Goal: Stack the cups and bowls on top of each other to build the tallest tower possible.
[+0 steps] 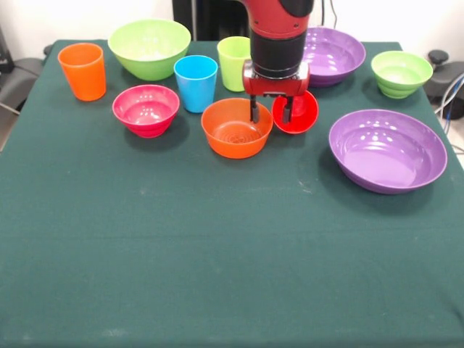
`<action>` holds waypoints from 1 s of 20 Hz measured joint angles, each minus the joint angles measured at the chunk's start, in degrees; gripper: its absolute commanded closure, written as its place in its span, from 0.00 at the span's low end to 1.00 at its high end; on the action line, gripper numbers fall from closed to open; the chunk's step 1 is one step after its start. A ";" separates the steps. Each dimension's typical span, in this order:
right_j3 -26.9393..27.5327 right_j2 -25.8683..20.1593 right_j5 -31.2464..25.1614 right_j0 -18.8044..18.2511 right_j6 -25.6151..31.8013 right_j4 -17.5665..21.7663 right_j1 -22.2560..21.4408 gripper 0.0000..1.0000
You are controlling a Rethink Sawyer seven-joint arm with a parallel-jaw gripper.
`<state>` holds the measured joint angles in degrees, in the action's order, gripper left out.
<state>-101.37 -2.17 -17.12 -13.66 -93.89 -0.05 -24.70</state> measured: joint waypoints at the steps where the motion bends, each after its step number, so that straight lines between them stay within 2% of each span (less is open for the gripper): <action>1: -0.01 -0.02 0.06 -0.03 0.00 0.00 0.02 0.00; 20: 0.00 -0.33 0.63 -0.11 0.00 0.00 0.14 0.00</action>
<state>-101.37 -2.50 -16.49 -13.77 -93.89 -0.05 -24.56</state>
